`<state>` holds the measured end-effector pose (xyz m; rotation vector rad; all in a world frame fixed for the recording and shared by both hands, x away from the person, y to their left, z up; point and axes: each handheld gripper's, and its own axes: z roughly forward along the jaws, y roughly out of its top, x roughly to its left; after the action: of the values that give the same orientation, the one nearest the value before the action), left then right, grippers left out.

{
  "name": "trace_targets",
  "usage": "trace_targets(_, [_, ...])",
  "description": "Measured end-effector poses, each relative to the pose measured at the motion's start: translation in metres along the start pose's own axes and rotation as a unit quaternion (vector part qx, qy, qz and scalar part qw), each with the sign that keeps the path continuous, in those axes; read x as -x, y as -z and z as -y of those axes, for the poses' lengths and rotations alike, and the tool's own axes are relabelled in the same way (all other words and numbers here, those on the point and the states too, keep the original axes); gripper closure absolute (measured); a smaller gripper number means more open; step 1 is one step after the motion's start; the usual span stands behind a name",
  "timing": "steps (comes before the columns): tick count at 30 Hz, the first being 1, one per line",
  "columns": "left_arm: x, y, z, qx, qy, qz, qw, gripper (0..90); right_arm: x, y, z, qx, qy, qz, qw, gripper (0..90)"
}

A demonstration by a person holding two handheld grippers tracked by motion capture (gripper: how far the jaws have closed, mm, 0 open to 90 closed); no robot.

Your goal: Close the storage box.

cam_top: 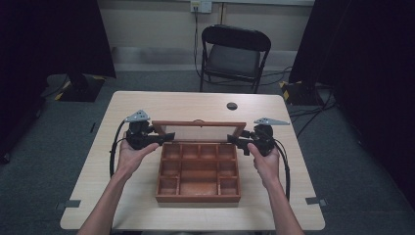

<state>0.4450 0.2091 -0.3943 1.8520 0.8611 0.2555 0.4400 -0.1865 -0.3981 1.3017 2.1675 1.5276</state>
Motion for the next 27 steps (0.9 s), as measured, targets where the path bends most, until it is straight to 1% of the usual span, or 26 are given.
trace_targets(3, [0.0, 0.0, 0.001, 0.002, 0.0, 0.006, 1.0, 42.2, 0.0, 0.001, 0.0, 0.006, 0.0, -0.003, 1.0, 35.0])
trace_targets(6, [0.001, 0.001, 0.003, 0.002, 0.0, 0.007, 1.0, 42.0, -0.001, 0.003, 0.0, 0.008, 0.0, -0.004, 1.0, 36.2])
trace_targets(7, [0.001, 0.001, 0.003, 0.003, 0.002, 0.007, 1.0, 41.9, -0.002, 0.003, 0.0, 0.009, 0.004, 0.001, 1.0, 37.6])
trace_targets(9, [0.002, 0.001, 0.004, 0.002, 0.004, 0.009, 0.9999, 41.5, -0.004, 0.006, 0.001, 0.012, 0.006, 0.001, 0.9999, 37.3])
trace_targets(13, [0.004, 0.003, 0.004, -0.006, 0.003, 0.008, 0.9999, 41.1, -0.005, 0.008, 0.002, 0.012, 0.004, -0.003, 0.9999, 37.1])
trace_targets(20, [0.008, 0.005, 0.008, -0.007, -0.003, 0.005, 1.0, 40.0, -0.007, 0.011, 0.006, 0.013, 0.003, -0.006, 0.9999, 36.5])
trace_targets(21, [0.008, 0.004, 0.008, -0.006, -0.001, 0.003, 1.0, 40.0, -0.008, 0.012, 0.006, 0.012, 0.003, -0.004, 0.9999, 36.3])
trace_targets(23, [0.009, 0.005, 0.01, -0.002, 0.004, 0.008, 1.0, 38.1, -0.008, 0.012, 0.008, 0.012, 0.003, -0.006, 0.9999, 35.8])
trace_targets(27, [0.011, 0.006, 0.012, 0.002, 0.005, 0.005, 1.0, 37.2, -0.009, 0.012, 0.009, 0.01, 0.003, -0.009, 0.9999, 35.4])
